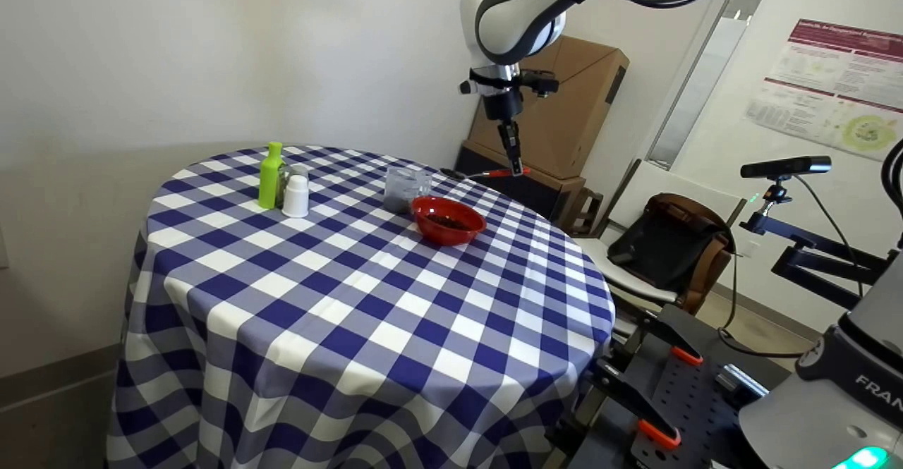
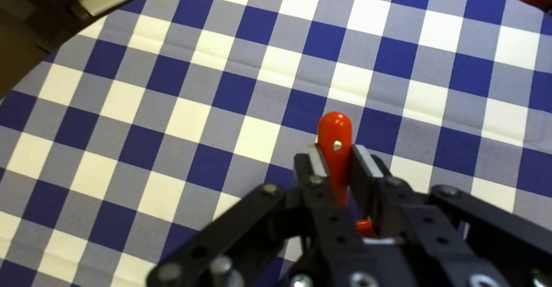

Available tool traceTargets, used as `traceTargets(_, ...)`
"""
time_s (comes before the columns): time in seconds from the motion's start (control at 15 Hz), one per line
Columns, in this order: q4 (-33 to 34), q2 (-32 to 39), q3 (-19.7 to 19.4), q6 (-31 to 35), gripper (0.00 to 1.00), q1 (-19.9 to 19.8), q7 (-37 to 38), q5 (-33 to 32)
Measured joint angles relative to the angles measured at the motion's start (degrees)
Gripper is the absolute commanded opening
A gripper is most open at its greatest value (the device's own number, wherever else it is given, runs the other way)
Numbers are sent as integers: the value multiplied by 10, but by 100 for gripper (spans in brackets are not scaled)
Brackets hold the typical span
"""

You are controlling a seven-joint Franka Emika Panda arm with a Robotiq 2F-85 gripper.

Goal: Put some of the contents of the orange bowl into the clear cup using the orange spoon

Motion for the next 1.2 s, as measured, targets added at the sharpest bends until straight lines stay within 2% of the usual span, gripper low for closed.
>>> traceTargets(0.47, 87, 1, -3, -53, 5, -6, -13, 29)
traceTargets(1.2, 170, 23, -4, -57, 5, 15, -13, 18)
